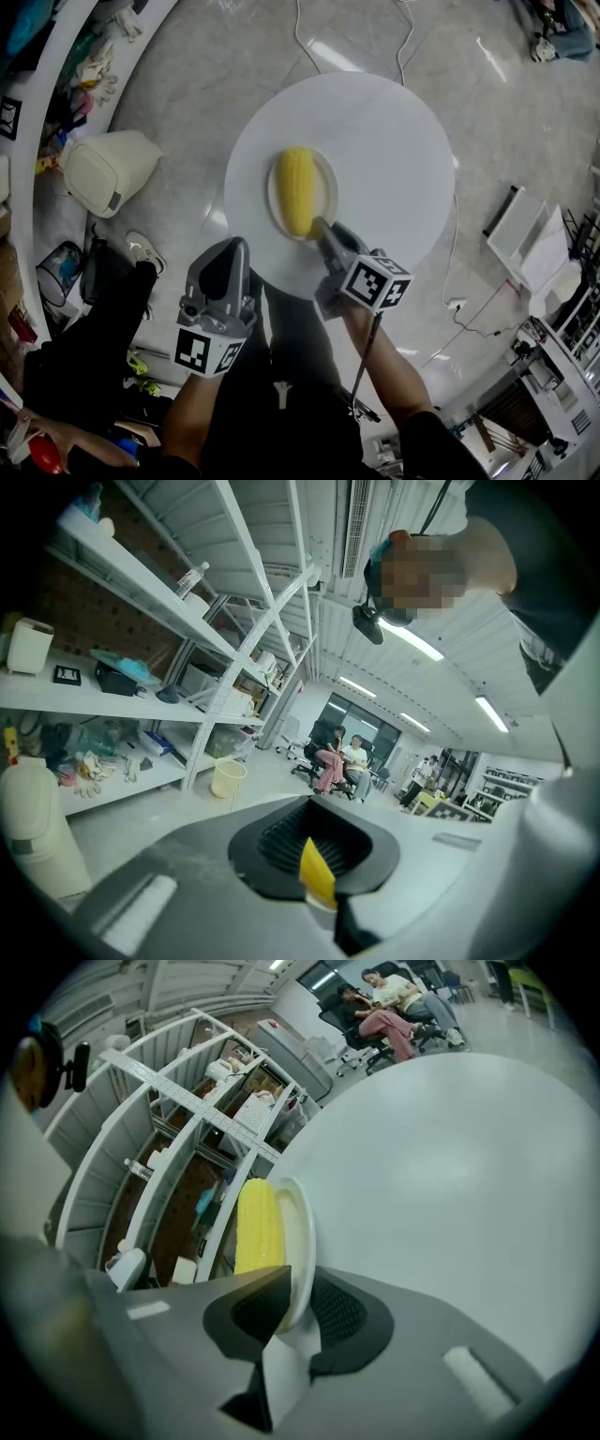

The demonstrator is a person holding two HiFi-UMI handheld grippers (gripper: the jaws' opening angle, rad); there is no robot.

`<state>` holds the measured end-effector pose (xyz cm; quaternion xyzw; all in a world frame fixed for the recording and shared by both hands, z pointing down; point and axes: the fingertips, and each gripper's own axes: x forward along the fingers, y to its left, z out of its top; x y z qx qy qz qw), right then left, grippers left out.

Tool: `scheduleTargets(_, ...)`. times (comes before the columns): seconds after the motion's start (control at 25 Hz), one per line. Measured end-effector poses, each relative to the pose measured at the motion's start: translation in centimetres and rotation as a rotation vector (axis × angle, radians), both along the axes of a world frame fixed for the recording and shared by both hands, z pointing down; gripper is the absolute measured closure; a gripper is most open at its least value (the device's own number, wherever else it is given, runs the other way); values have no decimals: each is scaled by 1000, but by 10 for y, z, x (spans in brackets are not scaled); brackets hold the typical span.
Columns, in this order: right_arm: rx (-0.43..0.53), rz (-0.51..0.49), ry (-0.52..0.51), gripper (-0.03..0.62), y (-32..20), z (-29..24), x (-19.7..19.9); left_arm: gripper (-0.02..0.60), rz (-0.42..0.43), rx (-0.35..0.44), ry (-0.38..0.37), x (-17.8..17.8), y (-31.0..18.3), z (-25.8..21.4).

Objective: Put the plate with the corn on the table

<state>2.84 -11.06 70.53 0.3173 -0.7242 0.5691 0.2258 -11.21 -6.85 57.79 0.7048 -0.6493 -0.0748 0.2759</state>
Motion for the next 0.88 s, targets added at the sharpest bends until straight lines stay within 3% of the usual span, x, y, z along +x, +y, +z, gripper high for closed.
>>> scheduleTargets(0.4,56,-70,65,493,0,-3,3,580,4,-8,4,1,0,2)
scheduleTargets(0.88,92,-63,106,457,1,-3,12,580,7,-17,5,0,3,5)
